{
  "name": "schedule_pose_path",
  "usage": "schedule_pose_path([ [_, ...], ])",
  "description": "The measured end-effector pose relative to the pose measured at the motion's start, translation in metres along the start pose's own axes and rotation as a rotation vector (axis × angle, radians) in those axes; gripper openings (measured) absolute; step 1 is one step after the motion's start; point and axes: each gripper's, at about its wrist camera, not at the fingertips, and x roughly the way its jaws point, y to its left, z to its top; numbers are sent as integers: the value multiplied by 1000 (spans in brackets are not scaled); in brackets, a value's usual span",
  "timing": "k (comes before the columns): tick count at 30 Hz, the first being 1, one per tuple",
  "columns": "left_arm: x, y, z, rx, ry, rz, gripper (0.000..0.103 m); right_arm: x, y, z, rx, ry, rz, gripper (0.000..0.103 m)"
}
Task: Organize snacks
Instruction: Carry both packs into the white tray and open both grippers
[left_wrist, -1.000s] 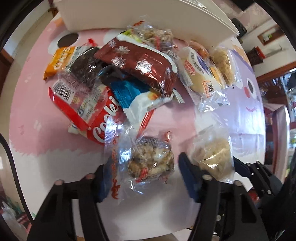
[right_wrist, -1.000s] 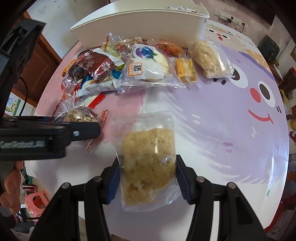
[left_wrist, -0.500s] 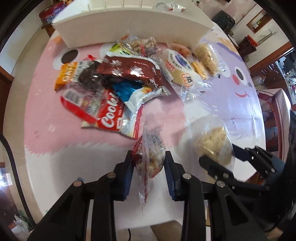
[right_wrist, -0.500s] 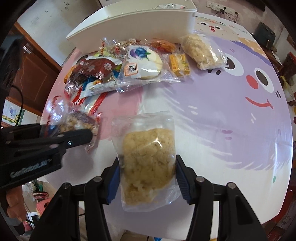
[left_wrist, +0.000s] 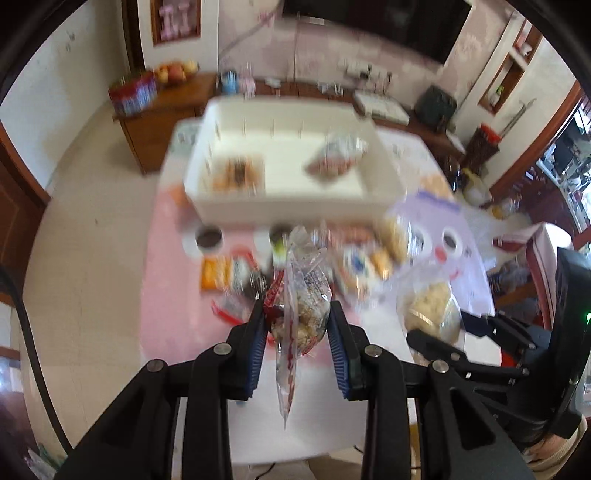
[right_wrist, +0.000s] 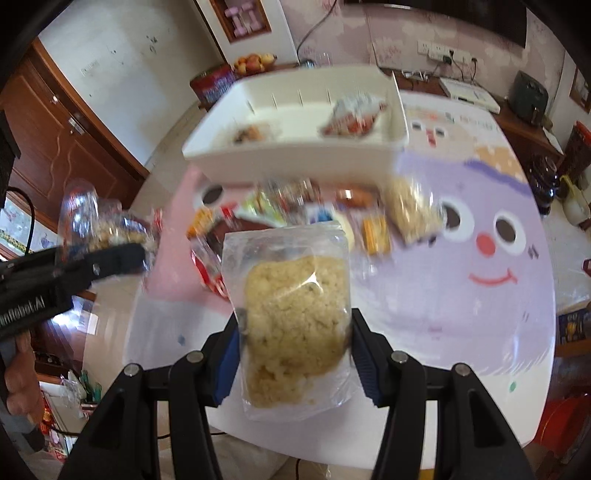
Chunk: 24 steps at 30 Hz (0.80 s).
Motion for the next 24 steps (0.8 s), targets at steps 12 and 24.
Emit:
schedule_pose_path([
  [12, -41, 9, 119, 51, -175, 35, 31, -57, 18, 126, -27, -192, -47, 55],
  [24, 13, 29, 226, 48, -209, 88, 31, -40, 13, 254, 28, -283, -119, 55],
])
